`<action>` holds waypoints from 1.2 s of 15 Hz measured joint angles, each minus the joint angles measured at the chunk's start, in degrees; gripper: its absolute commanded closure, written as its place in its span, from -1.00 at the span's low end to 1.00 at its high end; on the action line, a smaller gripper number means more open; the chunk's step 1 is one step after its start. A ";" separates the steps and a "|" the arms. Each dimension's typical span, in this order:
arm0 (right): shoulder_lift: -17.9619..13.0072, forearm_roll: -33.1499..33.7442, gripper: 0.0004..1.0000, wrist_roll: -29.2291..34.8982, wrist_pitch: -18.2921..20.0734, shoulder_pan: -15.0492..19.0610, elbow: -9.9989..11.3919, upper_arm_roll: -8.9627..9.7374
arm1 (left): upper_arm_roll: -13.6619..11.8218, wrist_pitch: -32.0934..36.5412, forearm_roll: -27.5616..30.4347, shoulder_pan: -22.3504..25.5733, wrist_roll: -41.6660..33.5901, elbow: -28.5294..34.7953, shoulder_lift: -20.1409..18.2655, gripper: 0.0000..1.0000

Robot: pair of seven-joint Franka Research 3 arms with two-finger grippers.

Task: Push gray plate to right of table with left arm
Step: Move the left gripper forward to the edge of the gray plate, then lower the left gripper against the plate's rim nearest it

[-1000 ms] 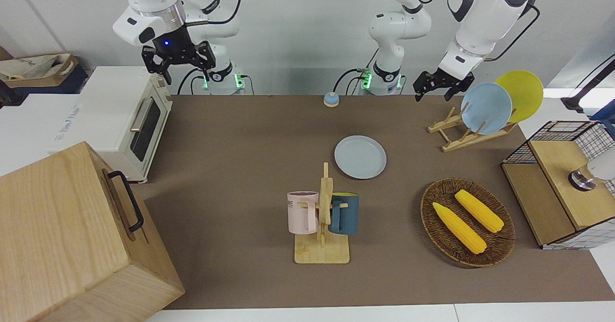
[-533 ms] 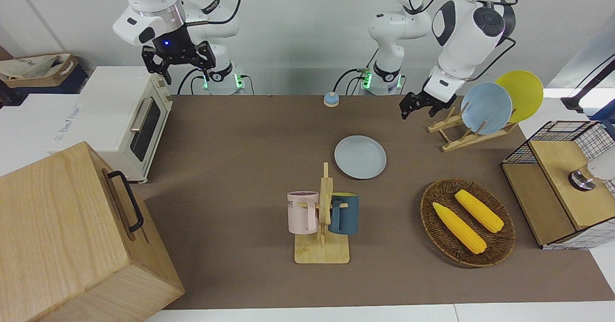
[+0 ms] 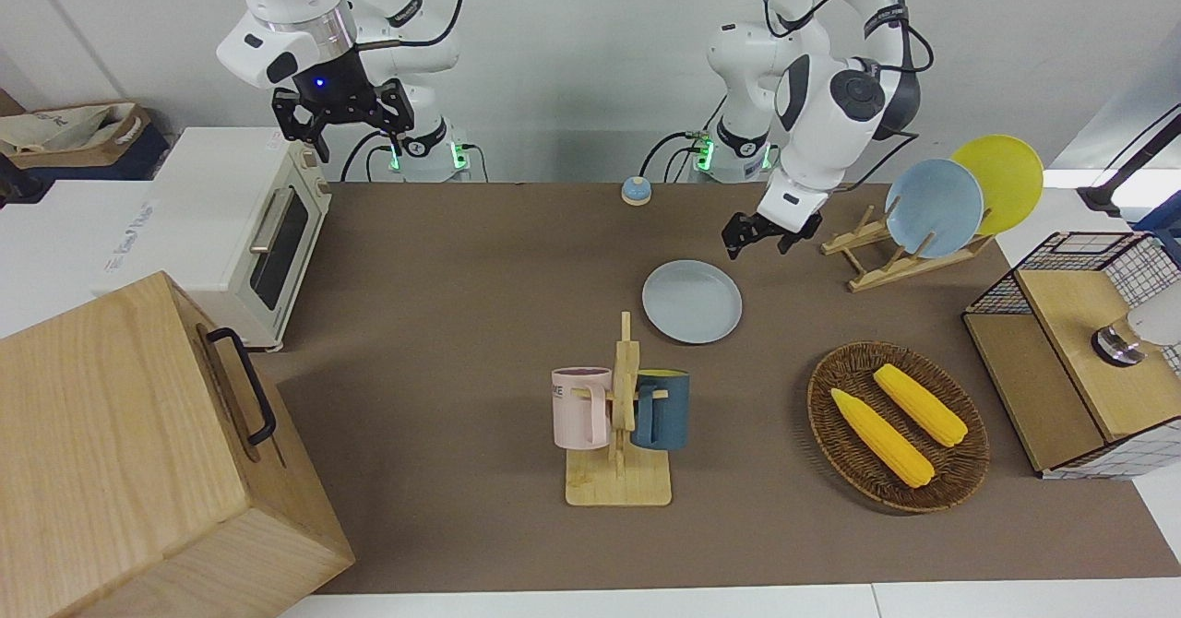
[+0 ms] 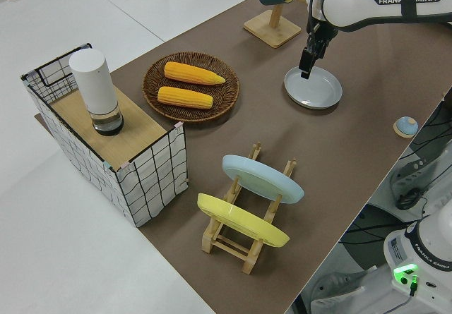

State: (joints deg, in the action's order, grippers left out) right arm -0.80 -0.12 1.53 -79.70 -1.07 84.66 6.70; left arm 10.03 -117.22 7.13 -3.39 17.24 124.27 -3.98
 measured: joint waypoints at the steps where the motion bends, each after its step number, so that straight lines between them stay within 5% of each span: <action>1: 0.00 0.00 -0.97 0.00 0.00 0.00 0.00 0.00 | 0.00 -1.82 0.00 -0.87 0.60 0.87 0.72 -1.00; 14: 0.00 0.00 -0.97 0.00 0.00 0.00 0.00 0.00 | 0.01 -18.05 -2.24 -3.21 3.31 7.51 7.81 -0.97; 18: 0.00 0.00 -0.97 0.00 0.00 0.00 0.00 0.00 | 0.02 -20.03 -5.22 -3.89 5.97 7.61 9.83 -0.63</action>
State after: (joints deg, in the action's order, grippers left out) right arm -0.80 -0.12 1.53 -79.70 -1.07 84.66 6.70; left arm 10.05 -137.25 1.91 -7.27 23.22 131.88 5.85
